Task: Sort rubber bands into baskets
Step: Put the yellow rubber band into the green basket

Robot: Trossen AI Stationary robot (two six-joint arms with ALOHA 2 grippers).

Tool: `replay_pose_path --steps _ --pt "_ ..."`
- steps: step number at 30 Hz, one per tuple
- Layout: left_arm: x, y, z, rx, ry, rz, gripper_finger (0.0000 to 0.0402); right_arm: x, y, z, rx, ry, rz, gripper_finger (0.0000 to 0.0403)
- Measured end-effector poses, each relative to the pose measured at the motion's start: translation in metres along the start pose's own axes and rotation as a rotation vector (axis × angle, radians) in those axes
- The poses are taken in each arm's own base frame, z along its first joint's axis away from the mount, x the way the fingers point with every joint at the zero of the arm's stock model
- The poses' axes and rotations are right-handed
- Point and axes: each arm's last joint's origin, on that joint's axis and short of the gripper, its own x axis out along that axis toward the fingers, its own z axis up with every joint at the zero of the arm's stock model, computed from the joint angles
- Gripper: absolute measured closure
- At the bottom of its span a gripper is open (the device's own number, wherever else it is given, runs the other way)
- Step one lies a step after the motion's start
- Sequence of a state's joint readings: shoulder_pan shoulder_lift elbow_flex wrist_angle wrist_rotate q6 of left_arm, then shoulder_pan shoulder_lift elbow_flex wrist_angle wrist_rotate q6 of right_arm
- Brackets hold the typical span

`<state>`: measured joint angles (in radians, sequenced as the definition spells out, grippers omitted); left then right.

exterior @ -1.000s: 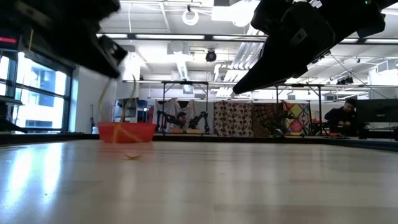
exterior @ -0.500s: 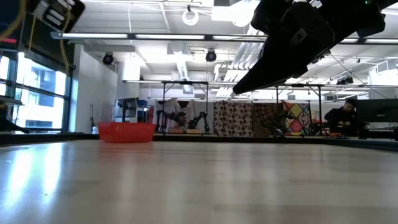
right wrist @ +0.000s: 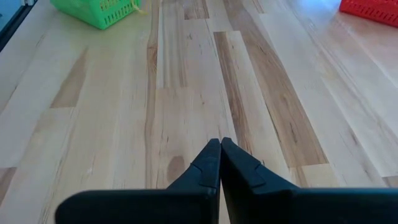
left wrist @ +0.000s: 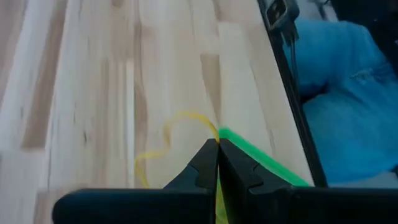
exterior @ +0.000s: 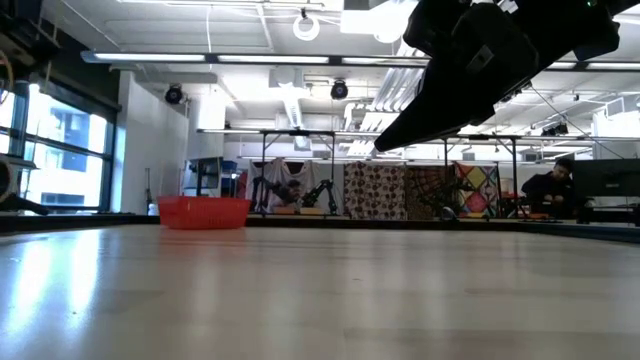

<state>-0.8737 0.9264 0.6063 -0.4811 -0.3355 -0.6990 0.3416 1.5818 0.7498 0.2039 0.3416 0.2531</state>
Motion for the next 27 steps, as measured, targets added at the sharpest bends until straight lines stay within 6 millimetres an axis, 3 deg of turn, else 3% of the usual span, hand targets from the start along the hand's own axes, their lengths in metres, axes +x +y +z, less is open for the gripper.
replay_pose_path --steps 9,14,20,27 --pt "-0.04 -0.029 0.012 -0.031 0.058 0.027 0.0401 0.0 0.0 0.0 -0.007 0.0 -0.001 0.0403" --pt "-0.052 -0.045 0.021 -0.037 0.055 0.026 0.0401 0.0 0.0 0.0 -0.007 0.0 -0.001 0.0403" --pt "-0.047 -0.06 0.02 -0.089 0.154 0.082 0.0401 0.0 0.0 0.0 -0.007 0.0 -0.001 0.0403" --pt "-0.023 -0.079 0.009 -0.108 0.221 0.136 0.0401 0.0 0.0 0.0 -0.01 0.0 -0.001 0.0403"
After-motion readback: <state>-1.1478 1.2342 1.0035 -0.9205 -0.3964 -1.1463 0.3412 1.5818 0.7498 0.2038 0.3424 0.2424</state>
